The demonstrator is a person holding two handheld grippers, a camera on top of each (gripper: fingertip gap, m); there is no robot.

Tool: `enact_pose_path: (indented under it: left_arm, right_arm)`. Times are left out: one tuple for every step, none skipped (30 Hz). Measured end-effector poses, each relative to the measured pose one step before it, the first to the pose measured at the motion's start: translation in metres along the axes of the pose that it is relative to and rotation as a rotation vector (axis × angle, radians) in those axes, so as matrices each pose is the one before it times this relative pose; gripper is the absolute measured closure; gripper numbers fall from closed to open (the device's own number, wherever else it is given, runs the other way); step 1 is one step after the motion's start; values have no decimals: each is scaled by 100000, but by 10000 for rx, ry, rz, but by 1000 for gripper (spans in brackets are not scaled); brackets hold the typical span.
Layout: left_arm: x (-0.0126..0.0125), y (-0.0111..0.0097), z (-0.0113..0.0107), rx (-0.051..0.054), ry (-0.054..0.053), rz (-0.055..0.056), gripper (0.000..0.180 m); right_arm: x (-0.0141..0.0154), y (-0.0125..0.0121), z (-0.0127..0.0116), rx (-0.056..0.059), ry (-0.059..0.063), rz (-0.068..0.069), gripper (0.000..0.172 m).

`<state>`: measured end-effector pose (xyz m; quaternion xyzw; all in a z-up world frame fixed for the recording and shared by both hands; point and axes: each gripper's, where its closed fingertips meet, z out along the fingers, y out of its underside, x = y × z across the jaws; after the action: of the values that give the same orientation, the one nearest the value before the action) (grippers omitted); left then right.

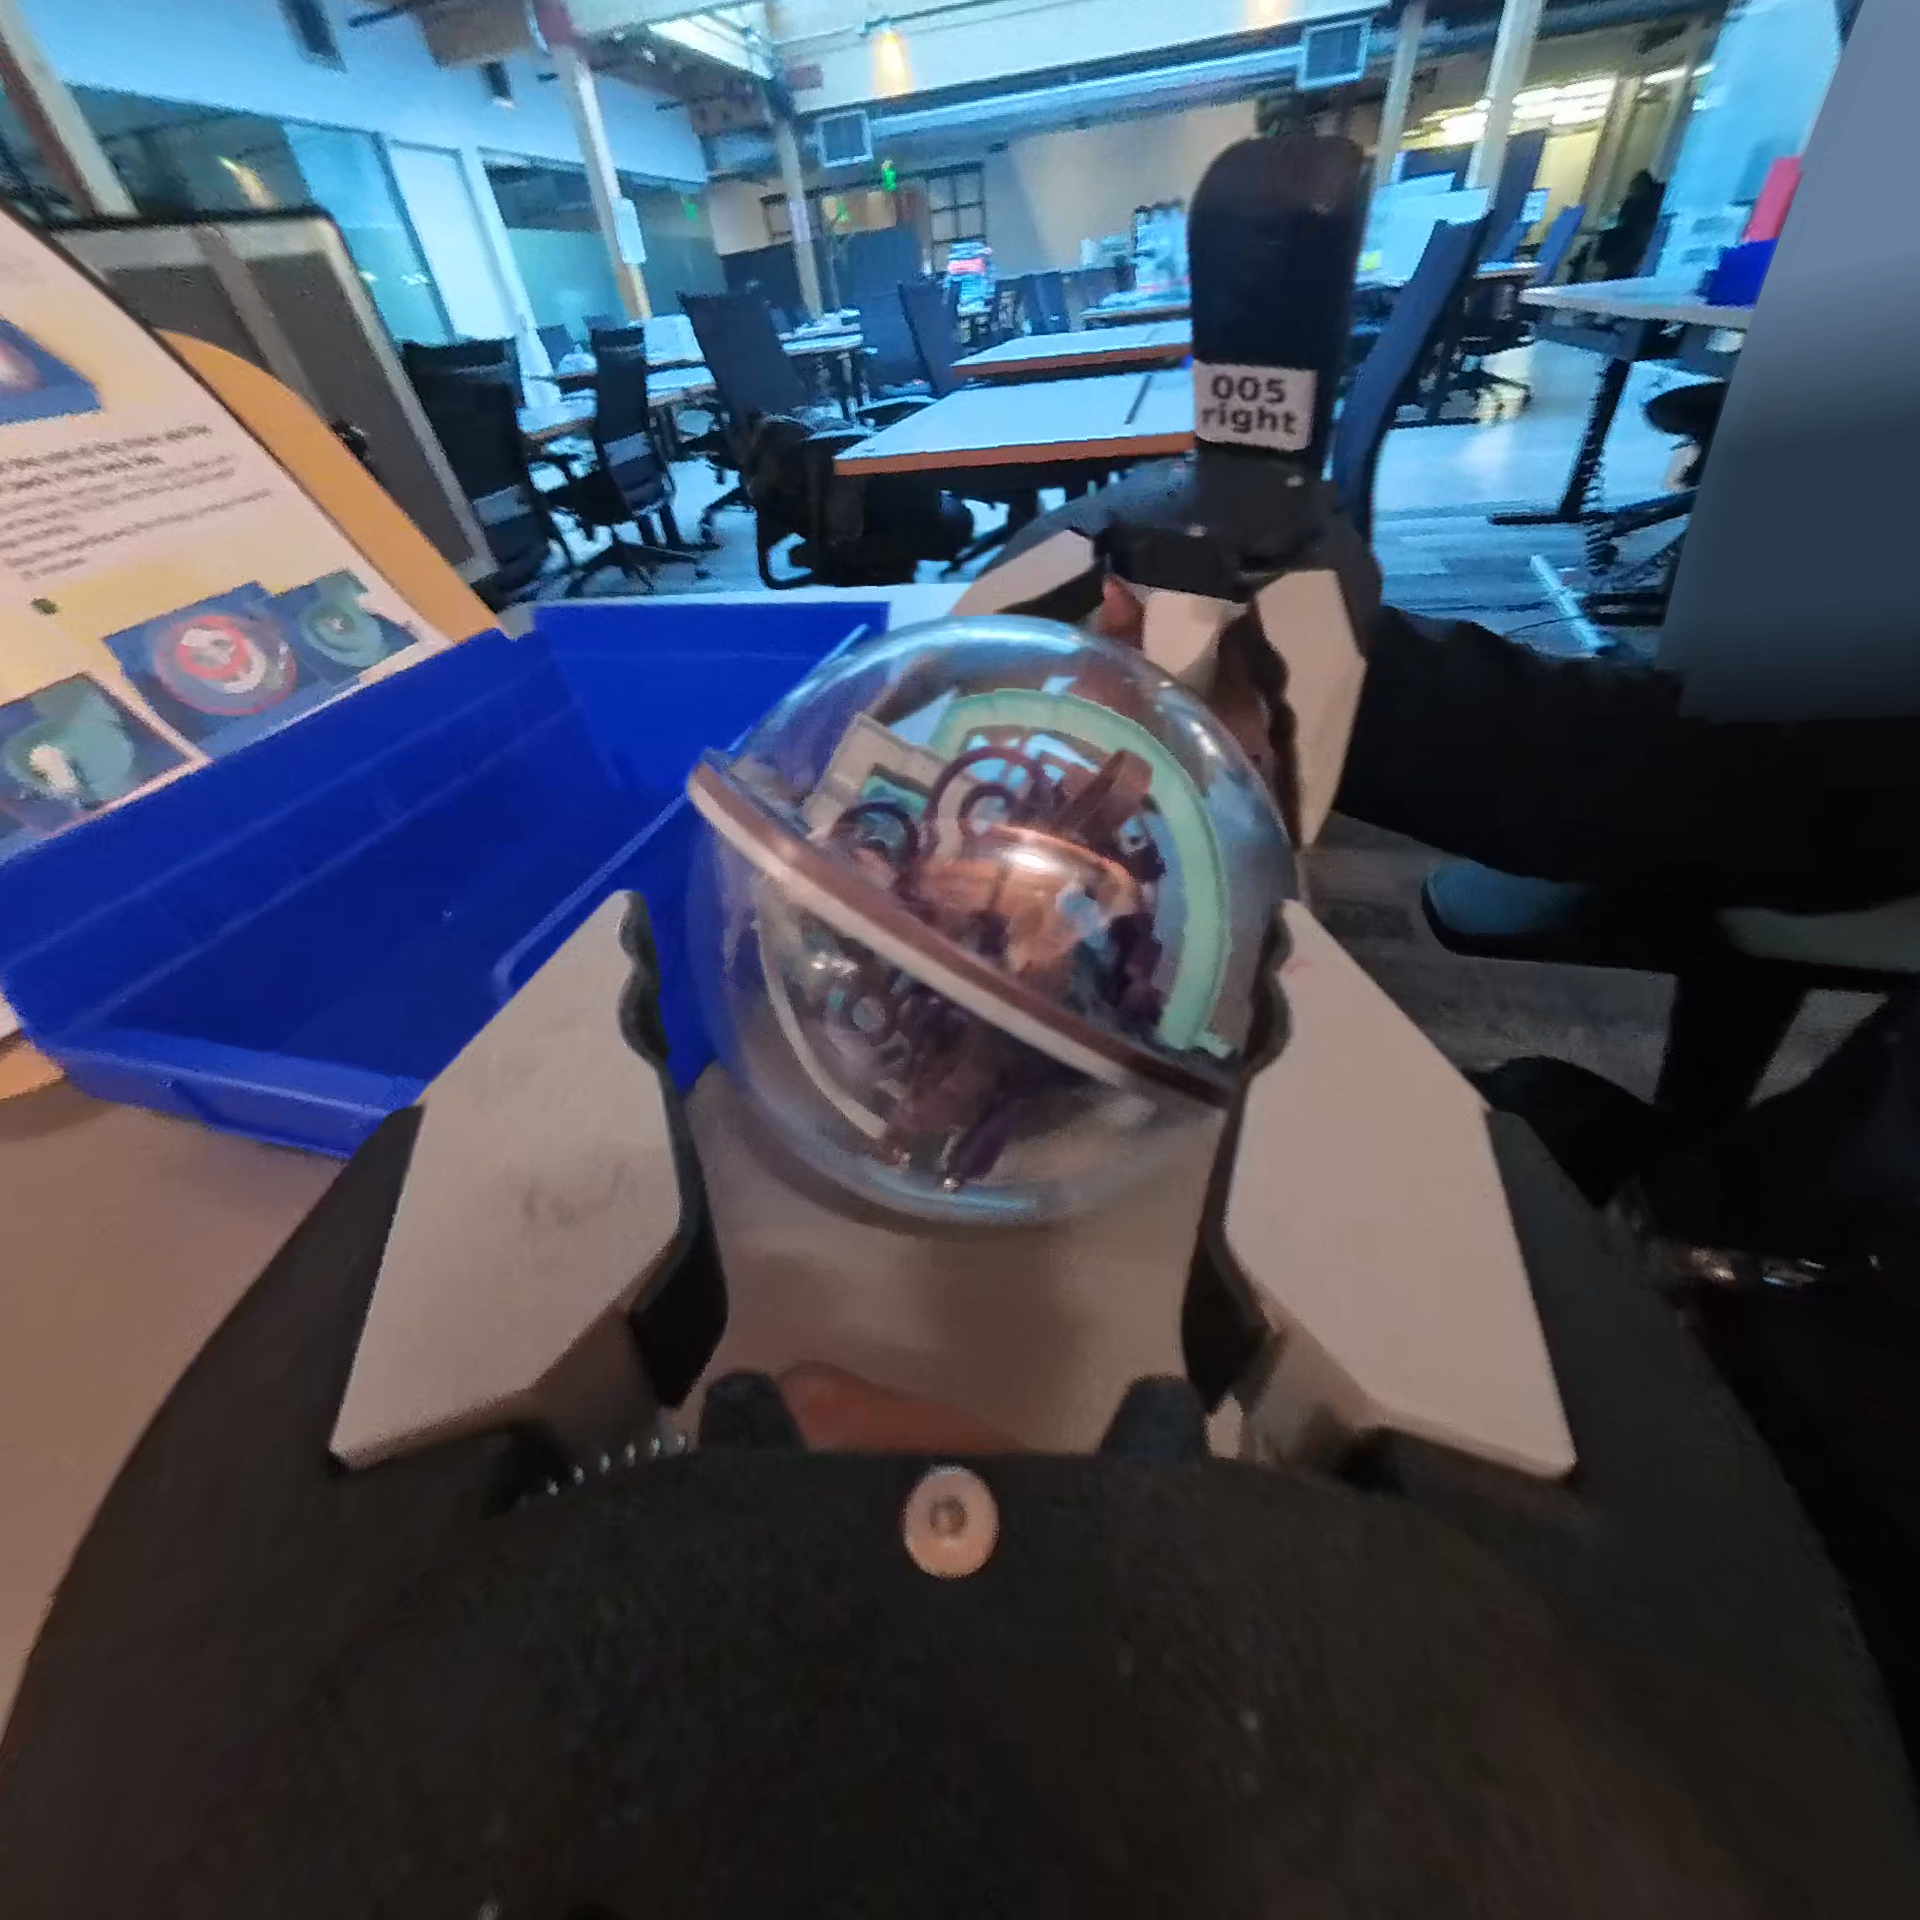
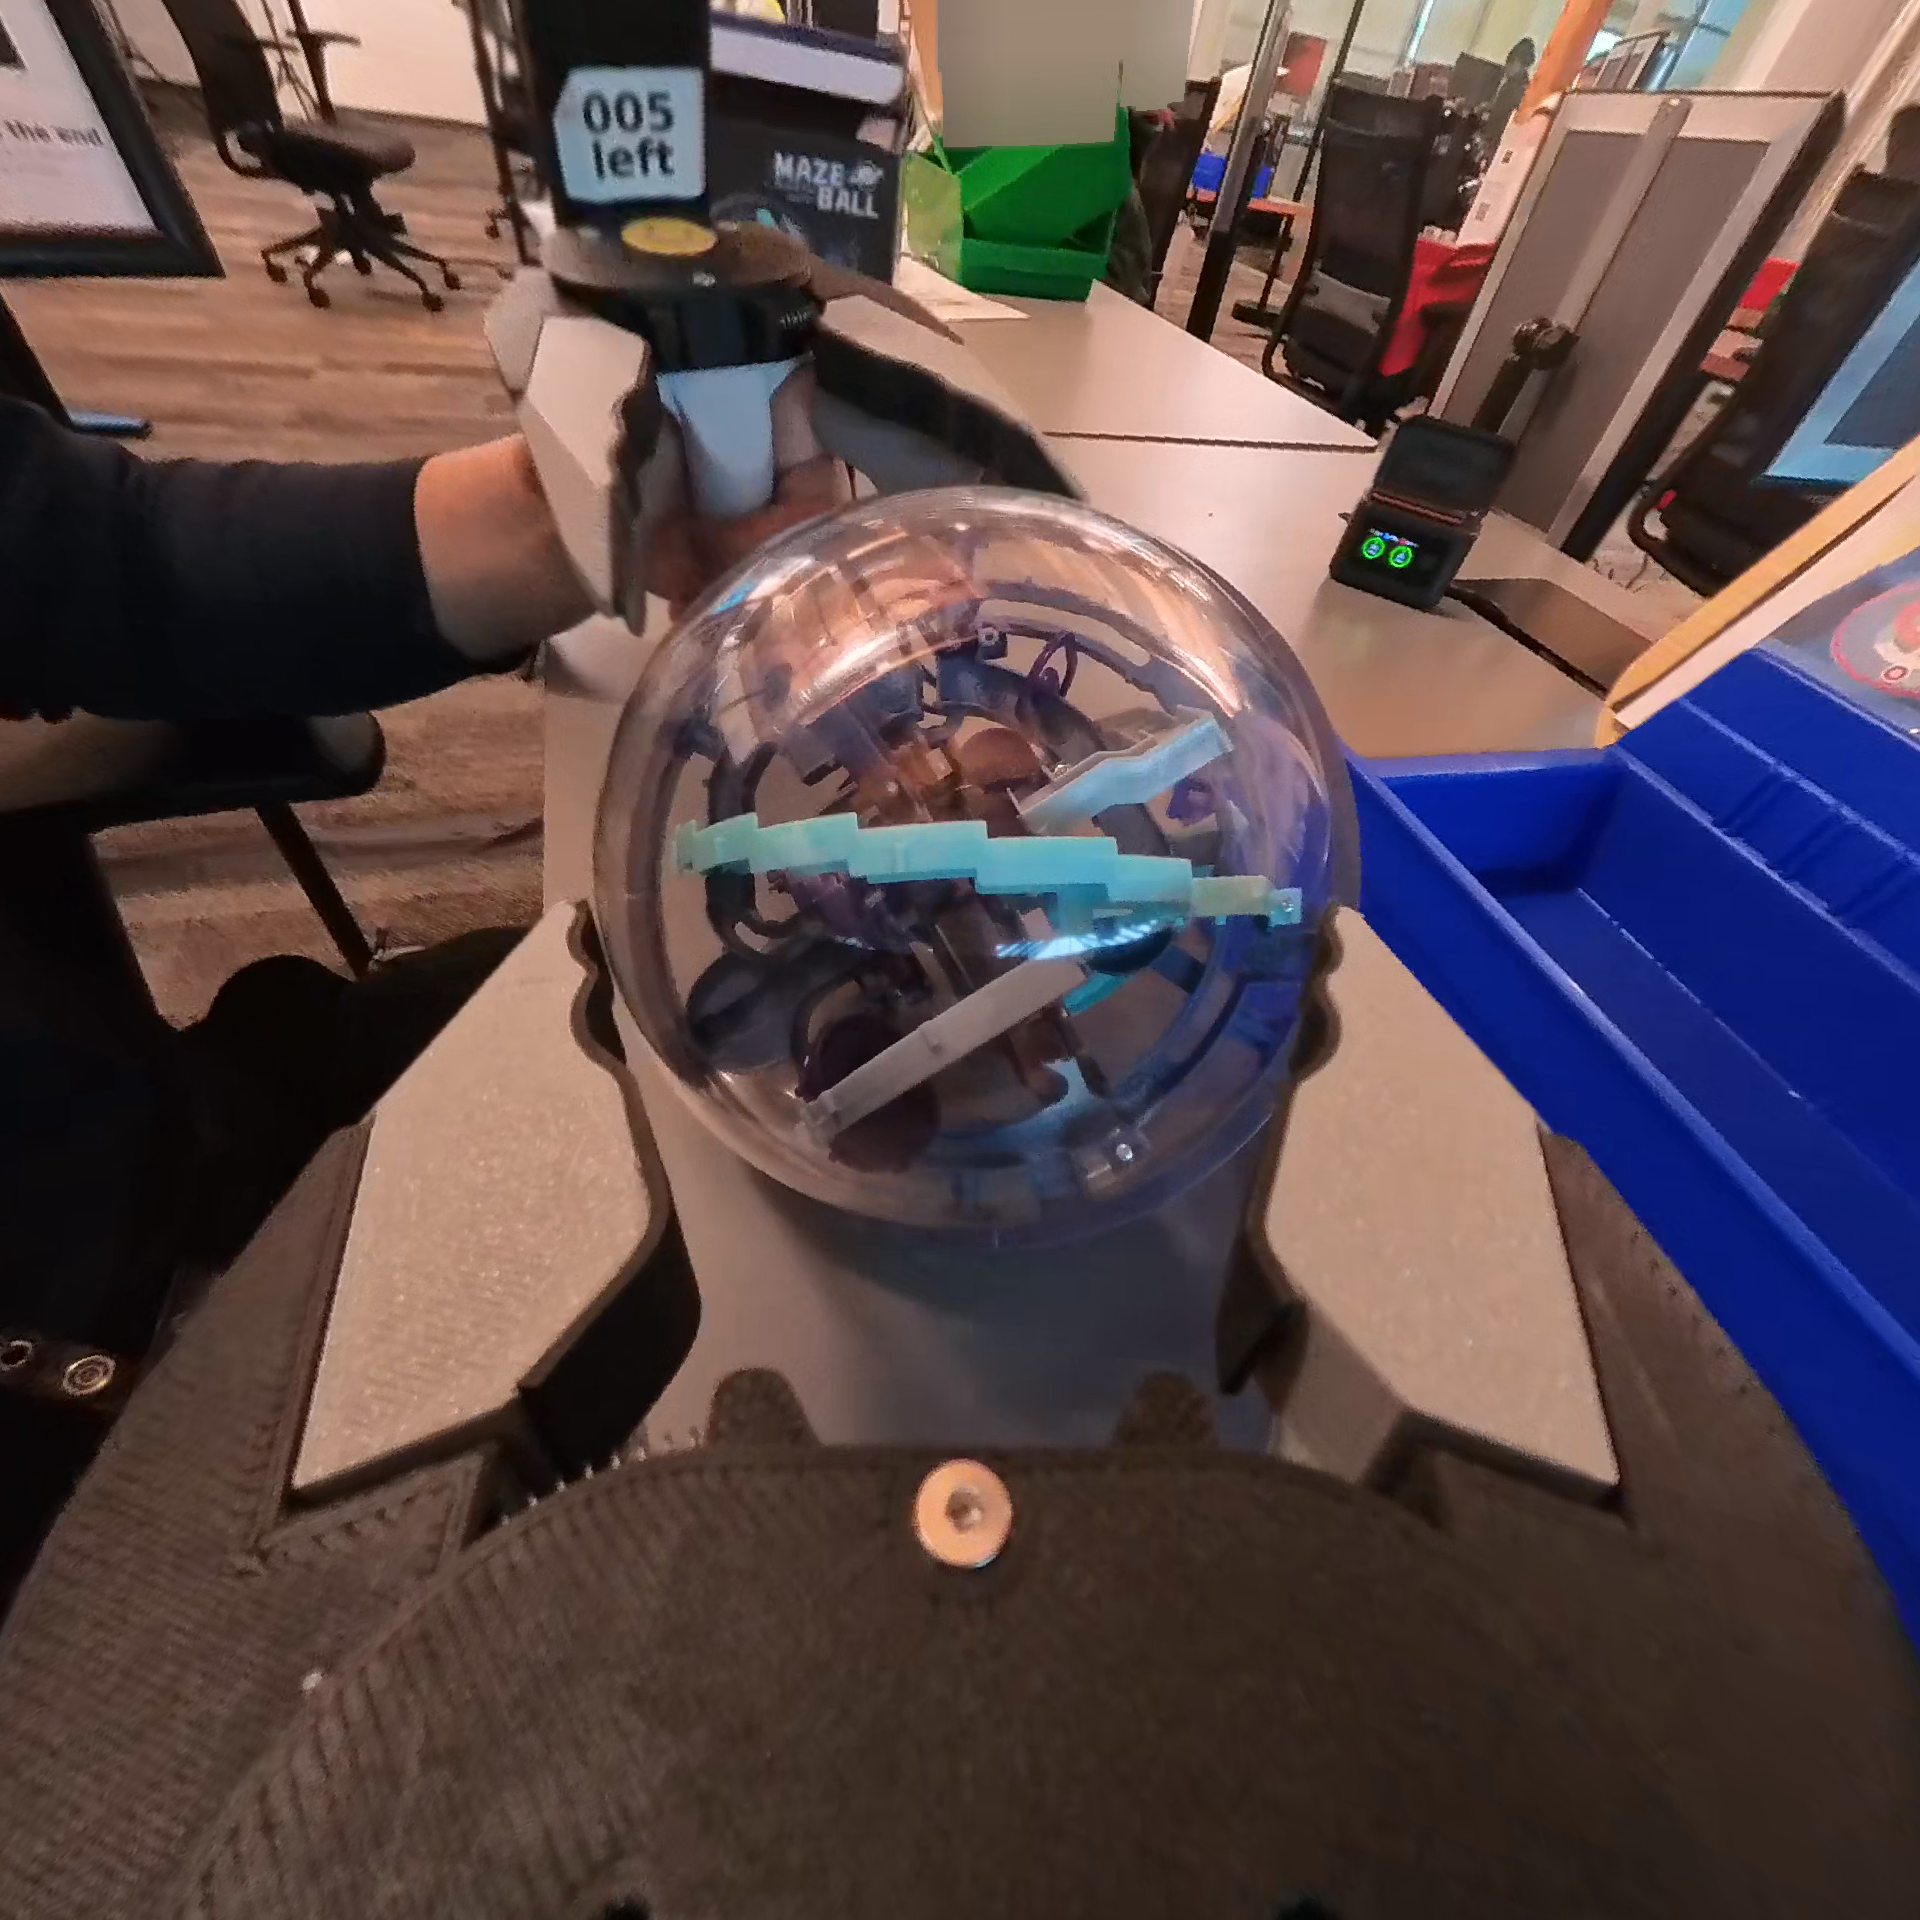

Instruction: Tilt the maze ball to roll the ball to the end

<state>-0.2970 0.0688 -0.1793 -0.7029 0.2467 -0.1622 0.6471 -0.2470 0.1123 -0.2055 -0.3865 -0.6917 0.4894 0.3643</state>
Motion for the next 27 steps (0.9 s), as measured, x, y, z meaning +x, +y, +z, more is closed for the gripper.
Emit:
enact_pose_path:
  left_arm:
    - [515,33,12,-135,345,-90,71]
    - [240,380,48,-323,130,137,75]
    - [-79,543,48,-361,-121,356,80]
    - [22,548,16,-318,-71,466,84]
    - [163,176,-70,-92,19,246,88]
    - [-28,-57,-125,-6,-77,99,92]
    - [-11,-39,-145,-54,-49,141,96]
    - [7,29,-162,-114,-26,139,100]
    - [55,69,-165,-112,21,101,104]
    - [52,55,-126,-83,-6,107,108]
    - [73,-16,-86,-28,-22,120,111]
    - [104,-75,-55,18,-11,120,115]
    - [122,-137,-51,23,7,113,120]
    - [77,-289,-71,96,6,40,125]
    - [48,-310,-76,111,21,-23,133]
    - [33,-110,-18,1,37,-50,135]
    - [-5,-41,-10,-20,6,-16,138]
    - [-37,30,-30,-47,-21,21,141]
    - [-120,51,-62,-45,-80,51,144]
    - [-223,13,-81,-23,-135,22,146]
    - [-317,-25,-97,-11,-176,-50,147]
    - [-319,-109,-99,39,-164,-109,143]
    - [-192,-48,-6,3,-60,-175,133]
    - [-81,129,122,-90,29,-233,122]
    - [-86,301,224,-175,21,-235,112]
    - [-37,353,246,-194,43,-167,106]
    - [300,199,111,-72,234,-25,116]
  right_arm:
    - [-104,-35,100,-69,31,-97,43]
    - [-125,-40,85,-51,6,-61,42]
    - [-143,-50,65,-29,-26,16,39]
    - [-117,-41,38,-27,-47,92,37]
    - [-60,-6,-13,-44,-45,129,35]
    - [24,28,-65,-37,-34,122,35]
    - [48,17,-95,6,-31,102,35]
    - [26,-26,-100,60,-54,97,36]
    - [-2,-69,-89,98,-65,103,36]
    - [13,-69,-31,71,-38,84,36]
    - [41,-12,19,-9,9,32,36]
    - [58,59,53,-81,53,-32,36]
    - [59,108,65,-120,76,-72,36]
    - [3,51,50,-109,67,-76,36]
    - [-34,-1,30,-87,45,-53,36]
    - [-66,-62,-11,-44,24,-44,36]
    - [-35,-102,-40,-13,43,-67,36]
    - [0,-115,-58,1,66,-88,37]
    - [-6,-111,-75,2,55,-79,38]
    - [6,-77,-70,-8,47,-62,39]
    - [38,-79,-54,2,50,-53,41]
    - [38,-69,-16,20,53,-29,45]
    - [34,-44,39,7,40,1,47]
    - [0,6,81,-21,22,12,45]
    - [37,66,112,-51,35,8,43]
    - [98,155,131,-97,70,-8,40]
    - [167,209,97,-109,110,-26,38]
